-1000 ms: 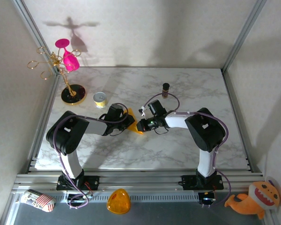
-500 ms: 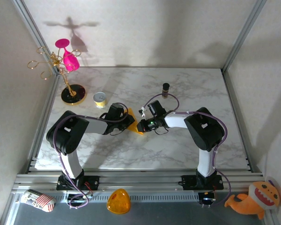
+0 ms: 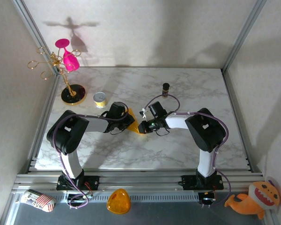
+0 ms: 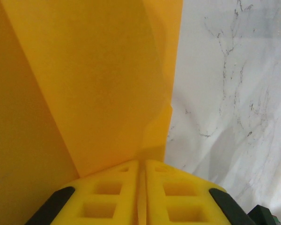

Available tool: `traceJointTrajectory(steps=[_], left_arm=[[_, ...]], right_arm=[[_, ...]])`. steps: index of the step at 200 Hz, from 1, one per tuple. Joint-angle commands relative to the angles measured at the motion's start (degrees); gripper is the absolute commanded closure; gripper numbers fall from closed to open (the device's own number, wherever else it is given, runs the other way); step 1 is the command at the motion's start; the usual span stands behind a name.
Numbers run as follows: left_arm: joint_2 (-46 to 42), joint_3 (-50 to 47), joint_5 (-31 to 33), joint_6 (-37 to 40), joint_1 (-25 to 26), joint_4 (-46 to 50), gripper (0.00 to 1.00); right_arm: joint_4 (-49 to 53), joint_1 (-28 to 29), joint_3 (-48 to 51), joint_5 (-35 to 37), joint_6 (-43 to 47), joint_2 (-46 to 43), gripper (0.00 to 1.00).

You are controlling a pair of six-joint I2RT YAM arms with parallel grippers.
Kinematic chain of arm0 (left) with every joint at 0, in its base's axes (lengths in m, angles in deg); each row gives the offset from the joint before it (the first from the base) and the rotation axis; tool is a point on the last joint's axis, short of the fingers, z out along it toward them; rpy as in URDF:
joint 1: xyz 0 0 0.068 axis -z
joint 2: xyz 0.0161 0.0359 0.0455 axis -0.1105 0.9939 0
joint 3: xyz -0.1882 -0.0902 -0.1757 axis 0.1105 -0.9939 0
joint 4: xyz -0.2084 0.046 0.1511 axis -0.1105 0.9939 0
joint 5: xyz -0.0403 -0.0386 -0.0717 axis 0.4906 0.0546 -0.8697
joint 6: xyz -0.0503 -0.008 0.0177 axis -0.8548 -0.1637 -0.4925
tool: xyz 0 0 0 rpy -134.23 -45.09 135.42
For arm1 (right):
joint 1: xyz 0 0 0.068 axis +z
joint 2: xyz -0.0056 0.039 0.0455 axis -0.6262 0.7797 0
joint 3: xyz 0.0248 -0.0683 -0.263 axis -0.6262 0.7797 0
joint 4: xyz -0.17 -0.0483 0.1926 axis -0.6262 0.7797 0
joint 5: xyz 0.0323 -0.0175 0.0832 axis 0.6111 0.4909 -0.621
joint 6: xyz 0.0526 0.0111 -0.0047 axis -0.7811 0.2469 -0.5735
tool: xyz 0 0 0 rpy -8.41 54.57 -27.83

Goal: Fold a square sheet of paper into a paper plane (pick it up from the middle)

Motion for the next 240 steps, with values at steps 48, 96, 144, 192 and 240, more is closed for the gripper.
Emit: traceJointTrajectory(steps=[48,96,144,192,240], left_arm=[[4.4,-2.2,6.5,1.3,-0.1,11.4,0.87],[5.0,-1.1,5.3,2.0,0.2,11.4,0.88],[5.5,-0.5,5.1,1.7,0.7,11.6,0.87],[5.2,-0.3,4.6,1.3,1.1,11.2,0.88],[3.7,0.5,3.5,1.6,1.2,10.7,0.87]], right_arm=[[8.4,-0.7,10.1,2.3,-0.4,-6.1,0.91],[3.4,-1.2,4.1,-1.1,0.0,-13.0,0.89],[3.2,0.7,-2.7,1.9,-0.4,-4.7,0.96],[3.8,1.3,-5.1,3.9,-0.6,0.0,0.98],[4.9,1.3,-5.1,5.4,-1.0,1.9,0.98]])
